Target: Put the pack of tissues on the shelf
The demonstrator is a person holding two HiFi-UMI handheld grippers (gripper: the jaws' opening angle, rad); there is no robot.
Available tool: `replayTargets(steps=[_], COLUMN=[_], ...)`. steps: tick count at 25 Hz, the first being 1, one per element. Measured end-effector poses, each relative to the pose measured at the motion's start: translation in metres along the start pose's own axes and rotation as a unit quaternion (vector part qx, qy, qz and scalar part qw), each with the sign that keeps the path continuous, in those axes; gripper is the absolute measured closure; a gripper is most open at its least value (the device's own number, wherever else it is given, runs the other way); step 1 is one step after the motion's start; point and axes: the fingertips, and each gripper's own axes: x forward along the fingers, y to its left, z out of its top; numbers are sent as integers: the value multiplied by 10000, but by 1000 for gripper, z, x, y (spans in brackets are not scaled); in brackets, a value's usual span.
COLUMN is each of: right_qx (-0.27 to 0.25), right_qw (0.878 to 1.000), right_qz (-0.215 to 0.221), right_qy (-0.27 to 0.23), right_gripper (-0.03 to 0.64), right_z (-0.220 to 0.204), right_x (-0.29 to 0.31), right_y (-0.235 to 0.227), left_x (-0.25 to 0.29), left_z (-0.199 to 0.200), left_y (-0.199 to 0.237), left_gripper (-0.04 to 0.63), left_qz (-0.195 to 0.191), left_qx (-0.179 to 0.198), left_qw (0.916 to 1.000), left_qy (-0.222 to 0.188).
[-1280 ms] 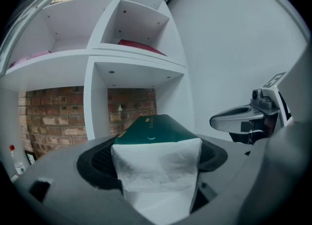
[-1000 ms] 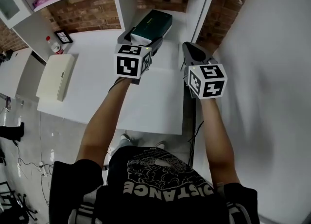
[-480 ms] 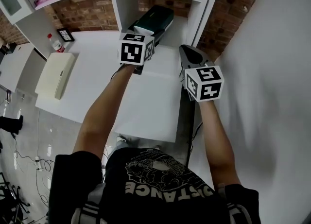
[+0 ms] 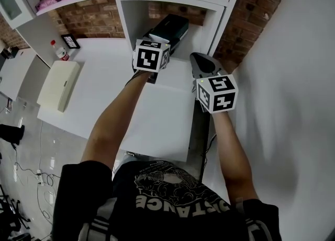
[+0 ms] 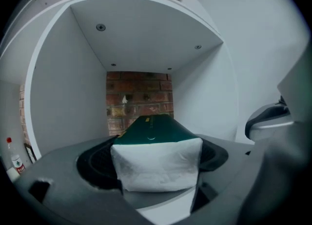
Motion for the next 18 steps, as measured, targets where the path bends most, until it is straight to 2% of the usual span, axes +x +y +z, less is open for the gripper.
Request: replayTargets(steps=[7, 18], right_qx=[85, 181], right_qw=[9999, 9998], right_qz=[8, 73], right_qy=[71, 80], right_gripper=[612, 614], right_z=[-8, -14], right_x=[4, 0], right_y=[-5, 1], left_x=[3, -5], left_z=[-1, -11], left_y=[2, 1], left_gripper=[132, 101], left_qz=[-74, -131], left_qx=[6, -119], left_qw=[9999, 9998], left_qy=[-80, 34])
